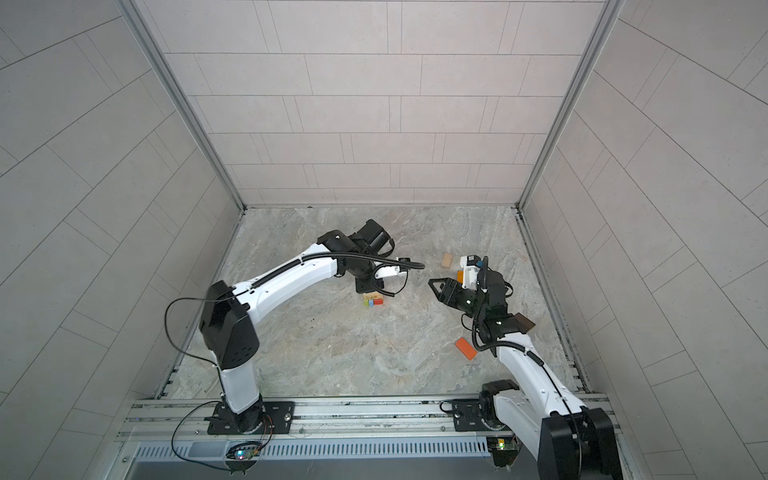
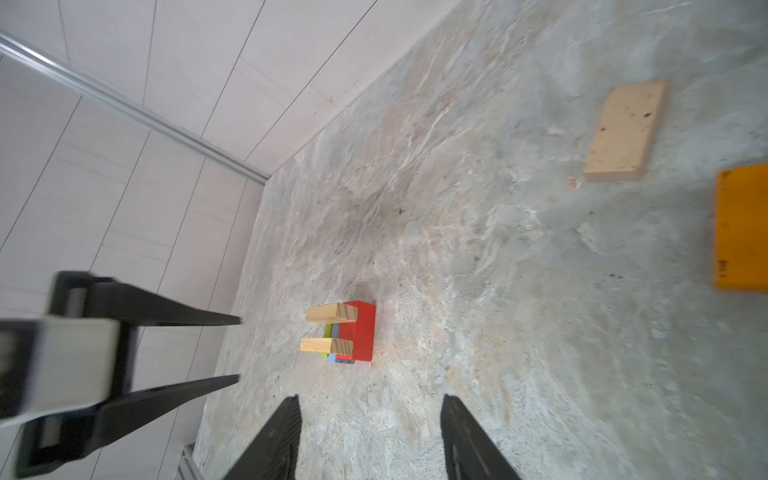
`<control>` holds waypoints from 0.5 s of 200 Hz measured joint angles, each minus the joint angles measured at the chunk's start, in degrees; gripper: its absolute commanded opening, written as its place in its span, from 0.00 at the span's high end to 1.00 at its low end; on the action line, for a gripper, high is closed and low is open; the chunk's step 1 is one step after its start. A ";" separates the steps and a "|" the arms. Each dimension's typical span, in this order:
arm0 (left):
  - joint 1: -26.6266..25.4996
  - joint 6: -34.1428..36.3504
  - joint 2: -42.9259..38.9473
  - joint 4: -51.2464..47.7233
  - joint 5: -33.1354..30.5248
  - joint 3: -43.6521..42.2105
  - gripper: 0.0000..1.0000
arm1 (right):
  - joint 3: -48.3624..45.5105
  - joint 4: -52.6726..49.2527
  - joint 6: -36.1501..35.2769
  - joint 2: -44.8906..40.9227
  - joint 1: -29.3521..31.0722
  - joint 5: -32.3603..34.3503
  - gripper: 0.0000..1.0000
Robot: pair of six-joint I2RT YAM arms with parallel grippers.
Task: Build the wood block tower
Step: 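Open the left gripper and raise both grippers away from the structure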
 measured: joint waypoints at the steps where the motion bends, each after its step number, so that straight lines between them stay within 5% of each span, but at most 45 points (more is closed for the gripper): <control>1: 0.00 -0.11 -0.26 0.13 0.09 -0.11 0.38 | 0.17 -0.50 -0.28 -0.11 0.00 0.44 0.39; 42: -0.15 -12.20 -15.82 11.34 0.31 -11.87 0.12 | 7.58 -14.43 -6.93 2.10 0.00 10.08 0.36; 100: 0.04 -36.72 -31.65 27.91 -11.39 -33.09 0.00 | 18.58 -23.19 -12.61 11.72 0.00 18.71 0.36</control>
